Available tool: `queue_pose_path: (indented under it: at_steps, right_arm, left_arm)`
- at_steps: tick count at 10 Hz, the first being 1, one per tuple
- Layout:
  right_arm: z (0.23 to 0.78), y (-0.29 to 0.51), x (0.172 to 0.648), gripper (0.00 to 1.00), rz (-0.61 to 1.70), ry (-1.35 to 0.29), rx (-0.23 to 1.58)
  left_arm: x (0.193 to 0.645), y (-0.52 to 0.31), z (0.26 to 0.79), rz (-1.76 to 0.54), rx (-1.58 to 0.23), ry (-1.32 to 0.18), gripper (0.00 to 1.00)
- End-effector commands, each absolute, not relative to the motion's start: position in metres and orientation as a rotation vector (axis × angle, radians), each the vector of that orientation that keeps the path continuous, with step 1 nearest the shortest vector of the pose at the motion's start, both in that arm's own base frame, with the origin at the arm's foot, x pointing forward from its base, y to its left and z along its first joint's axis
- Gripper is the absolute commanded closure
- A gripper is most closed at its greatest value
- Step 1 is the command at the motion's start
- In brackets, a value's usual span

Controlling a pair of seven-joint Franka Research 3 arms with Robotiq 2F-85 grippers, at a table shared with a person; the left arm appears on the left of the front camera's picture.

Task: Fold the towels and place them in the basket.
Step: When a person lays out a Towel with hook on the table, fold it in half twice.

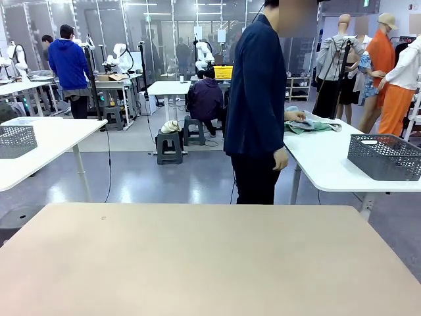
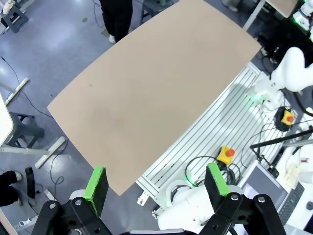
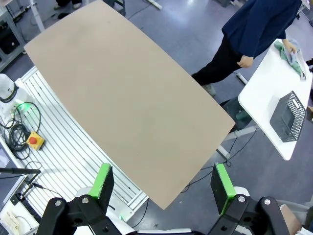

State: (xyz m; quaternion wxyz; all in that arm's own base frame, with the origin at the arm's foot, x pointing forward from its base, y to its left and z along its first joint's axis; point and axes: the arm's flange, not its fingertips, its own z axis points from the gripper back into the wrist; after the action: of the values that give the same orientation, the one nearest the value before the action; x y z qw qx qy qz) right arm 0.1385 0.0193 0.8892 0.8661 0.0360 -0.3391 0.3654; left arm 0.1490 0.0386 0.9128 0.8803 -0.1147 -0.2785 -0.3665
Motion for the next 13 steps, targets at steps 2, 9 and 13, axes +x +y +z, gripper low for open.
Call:
queue_pose_path:
  at_steps: [2, 9, 13]
  right_arm:
    - [0.8892, 0.0192, 0.1382, 0.00, 0.779, -0.717, 0.082]
    - [0.8892, 0.0192, 0.1382, 0.00, 0.779, -0.717, 0.082]
    - [0.8892, 0.0192, 0.1382, 0.00, 0.779, -0.717, 0.082]
  left_arm:
    - [0.1495, 0.0359, 0.9115, -0.788, -0.241, -0.580, 0.00]
    - [0.1495, 0.0359, 0.9115, -0.788, -0.241, -0.580, 0.00]
    - [0.1495, 0.0359, 0.9115, -0.788, -0.241, -0.580, 0.00]
